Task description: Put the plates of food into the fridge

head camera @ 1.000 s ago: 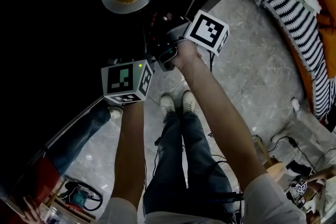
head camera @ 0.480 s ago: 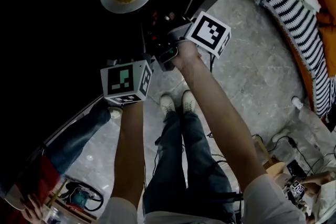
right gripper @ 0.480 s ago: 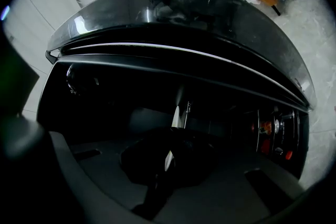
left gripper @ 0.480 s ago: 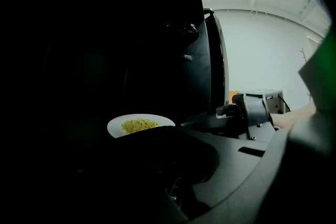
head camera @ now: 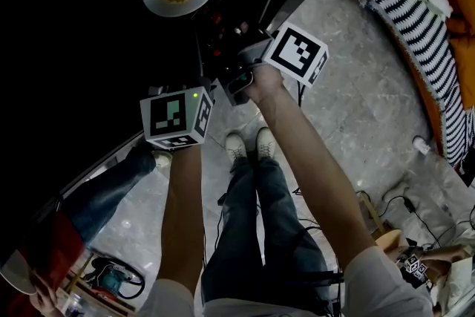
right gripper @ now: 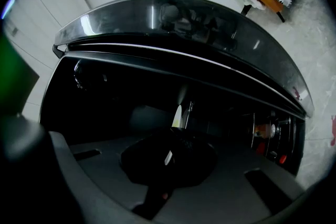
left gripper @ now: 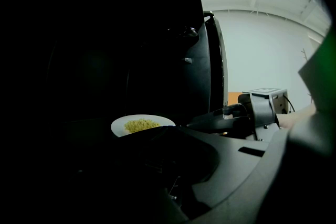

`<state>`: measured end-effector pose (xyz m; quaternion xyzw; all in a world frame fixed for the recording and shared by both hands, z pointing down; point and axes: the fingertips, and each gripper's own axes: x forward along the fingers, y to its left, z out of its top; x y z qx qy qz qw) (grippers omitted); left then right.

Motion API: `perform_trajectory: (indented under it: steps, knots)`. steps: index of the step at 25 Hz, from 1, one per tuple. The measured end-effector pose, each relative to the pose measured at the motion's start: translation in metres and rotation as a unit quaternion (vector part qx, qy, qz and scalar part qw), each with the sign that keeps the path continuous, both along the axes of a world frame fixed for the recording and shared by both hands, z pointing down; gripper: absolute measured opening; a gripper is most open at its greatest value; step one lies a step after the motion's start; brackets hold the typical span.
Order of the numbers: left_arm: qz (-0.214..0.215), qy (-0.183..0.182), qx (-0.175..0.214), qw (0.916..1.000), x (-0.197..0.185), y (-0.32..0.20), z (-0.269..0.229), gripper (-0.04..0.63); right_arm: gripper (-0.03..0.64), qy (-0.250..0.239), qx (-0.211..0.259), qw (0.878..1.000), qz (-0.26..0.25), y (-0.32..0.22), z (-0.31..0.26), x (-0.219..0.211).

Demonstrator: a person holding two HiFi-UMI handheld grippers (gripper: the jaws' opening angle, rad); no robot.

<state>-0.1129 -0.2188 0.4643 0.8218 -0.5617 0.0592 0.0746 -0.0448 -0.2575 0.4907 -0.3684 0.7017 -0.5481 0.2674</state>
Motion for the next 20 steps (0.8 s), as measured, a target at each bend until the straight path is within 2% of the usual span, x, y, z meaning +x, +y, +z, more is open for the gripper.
perform_trajectory:
  steps: [6, 10, 17, 20]
  knots:
    - [-0.001, 0.000, -0.006, 1.0000, -0.001, 0.008, 0.000, 0.006, 0.009, 0.016, 0.013, 1.000, -0.006, 0.018, -0.005, 0.010]
    - [0.001, 0.000, -0.004, 1.0000, -0.001, 0.018, -0.004, 0.006, 0.009, 0.044, 0.040, 0.998, -0.014, 0.036, -0.017, 0.018]
    - [0.005, -0.011, -0.016, 0.9998, -0.002, 0.048, 0.007, 0.006, 0.009, 0.126, 0.083, 0.989, 0.004, 0.063, -0.011, 0.038]
    - [0.006, -0.018, -0.027, 0.9994, -0.002, 0.061, 0.015, 0.006, 0.009, 0.174, 0.098, 0.979, 0.026, 0.073, -0.010, 0.053]
